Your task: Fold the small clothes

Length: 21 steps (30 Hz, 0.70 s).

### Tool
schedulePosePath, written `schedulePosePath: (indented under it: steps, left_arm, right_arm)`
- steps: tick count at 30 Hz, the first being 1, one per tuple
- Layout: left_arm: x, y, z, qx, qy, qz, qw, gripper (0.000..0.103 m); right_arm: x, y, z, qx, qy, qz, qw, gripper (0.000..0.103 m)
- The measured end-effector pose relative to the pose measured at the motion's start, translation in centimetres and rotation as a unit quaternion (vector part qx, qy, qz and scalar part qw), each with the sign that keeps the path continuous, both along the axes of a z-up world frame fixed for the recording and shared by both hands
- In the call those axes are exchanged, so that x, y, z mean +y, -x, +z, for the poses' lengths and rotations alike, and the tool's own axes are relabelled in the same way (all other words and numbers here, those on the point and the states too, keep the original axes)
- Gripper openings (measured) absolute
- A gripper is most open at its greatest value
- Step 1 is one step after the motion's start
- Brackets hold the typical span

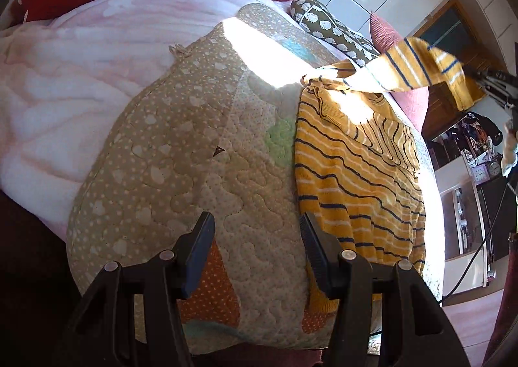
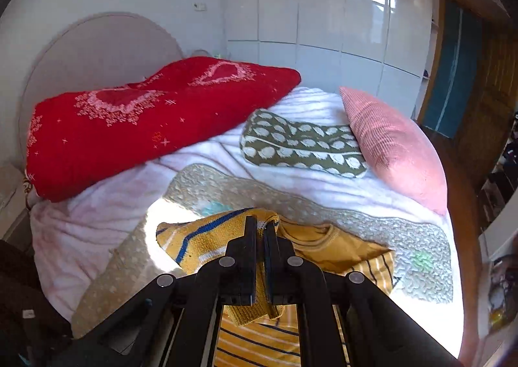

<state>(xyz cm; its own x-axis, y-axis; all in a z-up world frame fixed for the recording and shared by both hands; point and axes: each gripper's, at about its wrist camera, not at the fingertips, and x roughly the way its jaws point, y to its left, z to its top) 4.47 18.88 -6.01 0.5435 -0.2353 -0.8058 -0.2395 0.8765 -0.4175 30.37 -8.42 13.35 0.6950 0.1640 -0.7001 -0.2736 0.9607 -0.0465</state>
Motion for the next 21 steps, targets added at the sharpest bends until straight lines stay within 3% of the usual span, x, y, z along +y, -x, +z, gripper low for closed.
schedulePosePath:
  steps: [4,9,12,15,17,21]
  left_arm:
    - [-1.3,-1.1,0.2,0.005,-0.017,-0.009,0.9998,0.054]
    - [-3.8,-3.3,0.8,0.011,-0.033,-0.035,0.9988,0.054]
    - [-5.5,-5.7,1.9,0.006,-0.055,-0.058,0.9967,0.056]
    - [-7.9,-9.8,3.0,-0.009,-0.105,-0.086,0.9907,0.065]
    - [-9.9,-13.2,3.7,-0.029,-0.153,-0.101,0.9827,0.065]
    - [-14.2,-20.9,3.2,-0.031,-0.23,-0.145,0.9618,0.065]
  right_arm:
    - [-8.1,-2.6,-6.3,0.039,0.064,-0.09,0.993,0.004]
    - [-15.8,-3.8,-16.3,0.156,0.093,-0.156,0.971,0.006]
    - [-20.0,-2.0,-19.1,0.179,0.007,-0.188,0.966,0.01]
    - [-22.1,0.4,-20.3,0.175,-0.061,-0.19,0.964,0.023]
    - [-22.3,1.8,-20.6,0.171,-0.079,-0.177,0.966,0.031]
    - [-22.6,3.8,-20.8,0.169,-0.124,-0.161,0.965,0.033]
